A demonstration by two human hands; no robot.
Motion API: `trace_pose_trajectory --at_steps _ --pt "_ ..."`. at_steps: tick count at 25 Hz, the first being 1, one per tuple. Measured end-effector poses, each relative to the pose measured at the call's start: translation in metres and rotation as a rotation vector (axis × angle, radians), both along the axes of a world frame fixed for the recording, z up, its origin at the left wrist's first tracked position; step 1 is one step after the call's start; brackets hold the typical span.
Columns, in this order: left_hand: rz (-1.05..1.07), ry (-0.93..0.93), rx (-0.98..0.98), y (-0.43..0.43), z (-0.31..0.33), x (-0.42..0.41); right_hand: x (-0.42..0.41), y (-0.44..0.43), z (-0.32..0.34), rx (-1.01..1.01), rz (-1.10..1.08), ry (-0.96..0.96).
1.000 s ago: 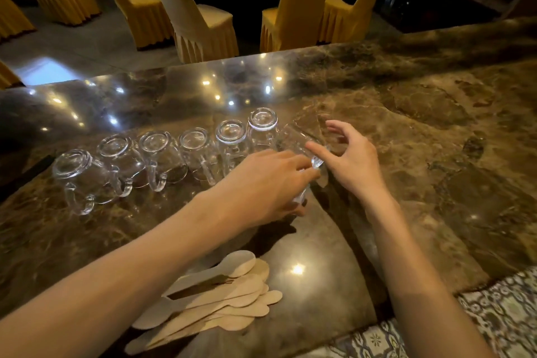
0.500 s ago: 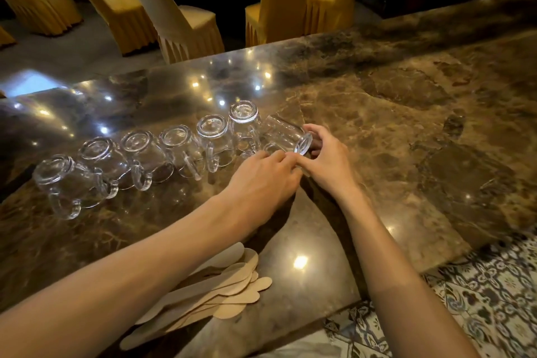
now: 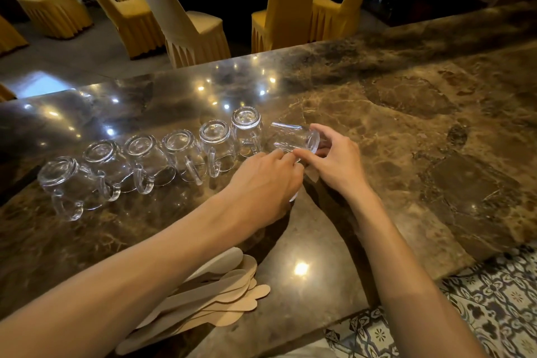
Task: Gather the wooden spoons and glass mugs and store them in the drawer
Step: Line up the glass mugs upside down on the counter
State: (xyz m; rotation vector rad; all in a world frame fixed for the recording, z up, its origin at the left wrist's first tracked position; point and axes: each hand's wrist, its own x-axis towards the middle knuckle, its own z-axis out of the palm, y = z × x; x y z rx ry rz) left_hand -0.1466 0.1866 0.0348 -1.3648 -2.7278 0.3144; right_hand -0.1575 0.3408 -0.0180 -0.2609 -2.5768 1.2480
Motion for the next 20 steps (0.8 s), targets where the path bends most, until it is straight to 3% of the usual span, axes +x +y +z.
trace_pose_trajectory --at_steps 11,15,20 --pt "0.184 -0.413 0.471 -0.012 0.05 -0.028 -0.009 0.039 0.074 0.334 0.095 0.003" --pt "0.288 -0.45 0.623 -0.003 0.045 -0.052 -0.018 0.05 0.089 0.491 0.244 -0.096" --pt "0.355 -0.437 0.656 0.006 0.04 -0.081 -0.034 0.055 0.091 0.568 0.331 -0.19"
